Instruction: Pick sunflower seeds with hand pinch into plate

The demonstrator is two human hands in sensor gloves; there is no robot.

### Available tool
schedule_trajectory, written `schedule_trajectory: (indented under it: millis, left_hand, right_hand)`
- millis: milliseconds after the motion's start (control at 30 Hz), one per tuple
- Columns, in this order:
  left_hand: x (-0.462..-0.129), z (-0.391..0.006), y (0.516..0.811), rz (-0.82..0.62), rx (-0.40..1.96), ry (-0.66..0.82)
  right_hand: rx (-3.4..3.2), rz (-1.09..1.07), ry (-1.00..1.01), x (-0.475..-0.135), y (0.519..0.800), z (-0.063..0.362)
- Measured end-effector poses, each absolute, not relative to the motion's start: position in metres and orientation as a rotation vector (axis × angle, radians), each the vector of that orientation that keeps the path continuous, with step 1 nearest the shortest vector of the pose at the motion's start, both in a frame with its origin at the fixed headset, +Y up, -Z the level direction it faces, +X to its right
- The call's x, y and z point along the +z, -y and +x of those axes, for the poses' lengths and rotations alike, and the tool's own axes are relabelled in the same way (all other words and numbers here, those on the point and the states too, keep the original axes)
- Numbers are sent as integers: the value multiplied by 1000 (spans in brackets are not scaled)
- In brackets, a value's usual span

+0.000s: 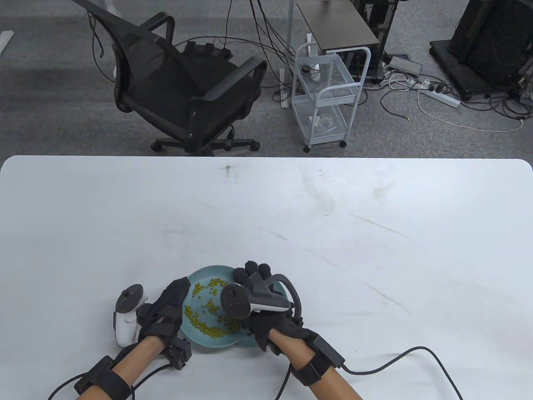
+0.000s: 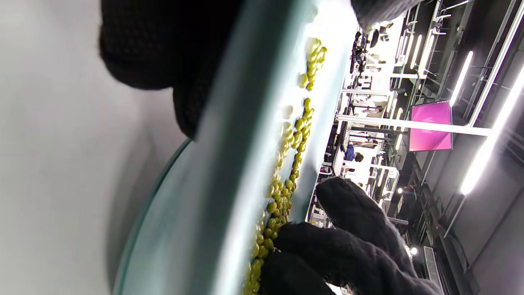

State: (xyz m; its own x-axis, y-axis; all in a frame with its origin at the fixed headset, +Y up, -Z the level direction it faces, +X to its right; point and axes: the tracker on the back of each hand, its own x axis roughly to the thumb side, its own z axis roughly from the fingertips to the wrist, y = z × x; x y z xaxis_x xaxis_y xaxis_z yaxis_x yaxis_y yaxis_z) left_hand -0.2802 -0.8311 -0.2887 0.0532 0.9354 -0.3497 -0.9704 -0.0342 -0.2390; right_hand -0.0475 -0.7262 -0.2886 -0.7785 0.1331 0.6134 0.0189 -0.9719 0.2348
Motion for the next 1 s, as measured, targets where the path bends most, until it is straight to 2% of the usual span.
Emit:
schedule_trajectory:
  millis: [333, 833, 1000]
  left_hand:
    - [-288, -281, 830, -469, 1553, -92]
    - [-289, -280, 831, -466, 1549, -72]
    - [-289, -281, 831, -469, 1549, -73]
  right_hand:
    - [2957, 1051, -255, -279, 725, -53]
    - [2834, 987, -246, -286, 719, -40]
    - [2761, 950, -131, -288, 711, -33]
